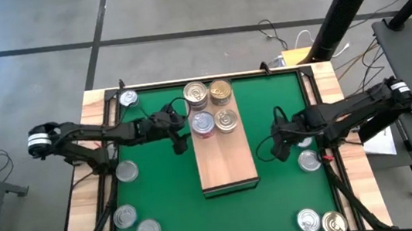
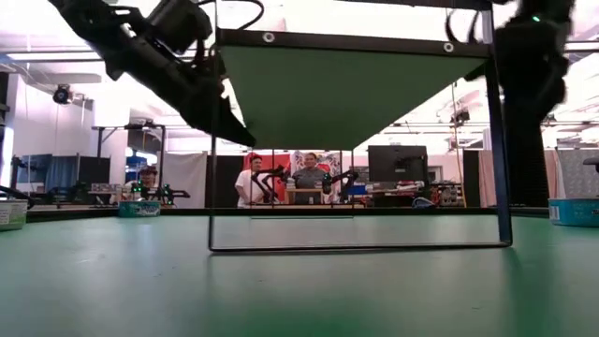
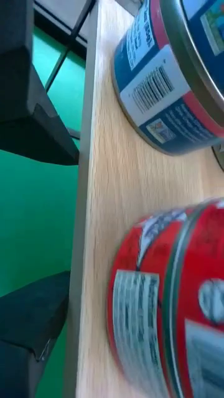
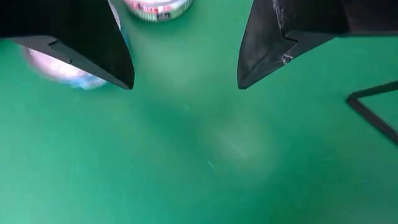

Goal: Stack canned seafood by type on shelf
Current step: Move the shelf to the top of the table

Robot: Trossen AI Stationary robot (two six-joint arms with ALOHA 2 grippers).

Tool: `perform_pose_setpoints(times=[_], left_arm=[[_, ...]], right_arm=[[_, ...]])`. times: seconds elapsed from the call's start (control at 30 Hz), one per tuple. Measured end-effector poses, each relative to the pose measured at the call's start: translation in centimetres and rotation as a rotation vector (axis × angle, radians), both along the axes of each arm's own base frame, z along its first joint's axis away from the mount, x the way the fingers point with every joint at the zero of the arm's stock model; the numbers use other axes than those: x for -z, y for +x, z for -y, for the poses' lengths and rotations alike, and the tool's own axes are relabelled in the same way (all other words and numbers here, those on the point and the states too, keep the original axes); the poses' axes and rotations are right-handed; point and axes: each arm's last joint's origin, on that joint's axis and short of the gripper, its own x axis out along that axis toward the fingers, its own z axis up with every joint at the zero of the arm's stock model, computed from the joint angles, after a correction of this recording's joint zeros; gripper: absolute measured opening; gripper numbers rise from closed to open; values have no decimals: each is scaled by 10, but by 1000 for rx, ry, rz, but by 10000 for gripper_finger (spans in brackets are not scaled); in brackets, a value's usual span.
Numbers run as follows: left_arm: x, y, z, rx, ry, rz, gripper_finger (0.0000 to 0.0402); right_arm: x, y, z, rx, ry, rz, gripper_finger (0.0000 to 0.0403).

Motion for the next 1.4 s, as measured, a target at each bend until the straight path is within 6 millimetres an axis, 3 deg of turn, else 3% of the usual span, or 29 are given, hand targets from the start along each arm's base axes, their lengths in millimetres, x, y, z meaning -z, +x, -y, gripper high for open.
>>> perform_pose_setpoints(times=[0.27,0.47,0.63,0.93,1.2,1.4], left_arm=[[-7,-7,-15,-86,37,-30,278],[-29,-26,1,-62,-63,17,278],[-26,-42,51,94,-220,10,278],[-8,-73,164,293,-280,131,278],[11,-102,237,346,-398,238,278],[34,-88,285,334,-421,321,278]], right_arm=[[27,-14,-28,66,78,-115,255],[21,-7,-62,68,84,-118,239],[8,-1,-101,29,103,-91,230],[-1,3,-190,-53,106,-80,233],[22,-18,-252,8,142,-305,224],[41,-22,-273,100,112,-385,231]])
